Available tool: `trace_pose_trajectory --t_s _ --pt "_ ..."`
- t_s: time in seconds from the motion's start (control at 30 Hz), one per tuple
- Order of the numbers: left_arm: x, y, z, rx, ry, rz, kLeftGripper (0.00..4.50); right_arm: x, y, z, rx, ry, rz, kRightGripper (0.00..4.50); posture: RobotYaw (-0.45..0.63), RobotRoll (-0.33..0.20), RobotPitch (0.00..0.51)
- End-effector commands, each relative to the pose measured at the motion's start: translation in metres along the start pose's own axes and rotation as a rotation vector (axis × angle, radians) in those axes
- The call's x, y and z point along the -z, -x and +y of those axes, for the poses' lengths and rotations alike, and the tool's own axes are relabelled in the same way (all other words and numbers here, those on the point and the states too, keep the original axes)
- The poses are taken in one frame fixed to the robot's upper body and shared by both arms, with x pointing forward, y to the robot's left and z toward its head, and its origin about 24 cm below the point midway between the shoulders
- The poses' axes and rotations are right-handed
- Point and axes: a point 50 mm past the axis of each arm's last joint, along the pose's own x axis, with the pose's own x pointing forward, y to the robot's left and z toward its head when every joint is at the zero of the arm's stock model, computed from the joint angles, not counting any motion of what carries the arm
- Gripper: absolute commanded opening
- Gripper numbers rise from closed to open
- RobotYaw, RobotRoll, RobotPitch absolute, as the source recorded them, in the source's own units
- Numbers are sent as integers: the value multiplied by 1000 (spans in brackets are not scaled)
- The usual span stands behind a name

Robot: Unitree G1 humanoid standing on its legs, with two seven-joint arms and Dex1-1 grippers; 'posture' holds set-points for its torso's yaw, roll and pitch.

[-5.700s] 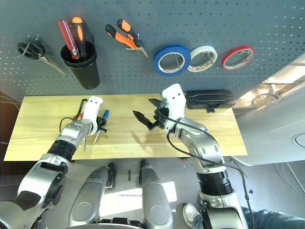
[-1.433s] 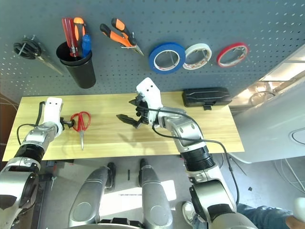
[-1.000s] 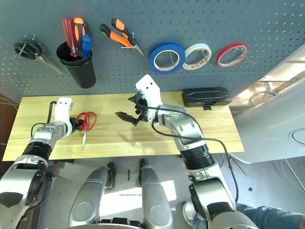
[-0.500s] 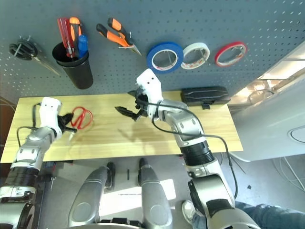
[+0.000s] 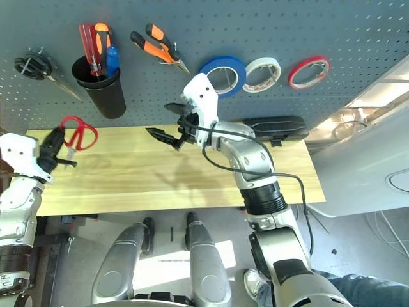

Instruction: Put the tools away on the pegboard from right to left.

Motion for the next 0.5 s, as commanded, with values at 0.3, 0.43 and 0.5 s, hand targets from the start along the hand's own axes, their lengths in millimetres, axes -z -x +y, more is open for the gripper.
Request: trace_pose_trajectory --t_s 0.3,0.43,0.5 --pt "-31 -3 33 -212 -85 -196 23 -13 -4 4 -33 22 -78 4500 115 0 324" --pt "-25 -5 38 -241 -70 -154 23 -13 -5 2 -29 23 -79 4500 122 0 325" --pt "-22 -7 42 -276 -45 -131 23 -13 -5 2 -27 23 -79 4500 124 0 327"
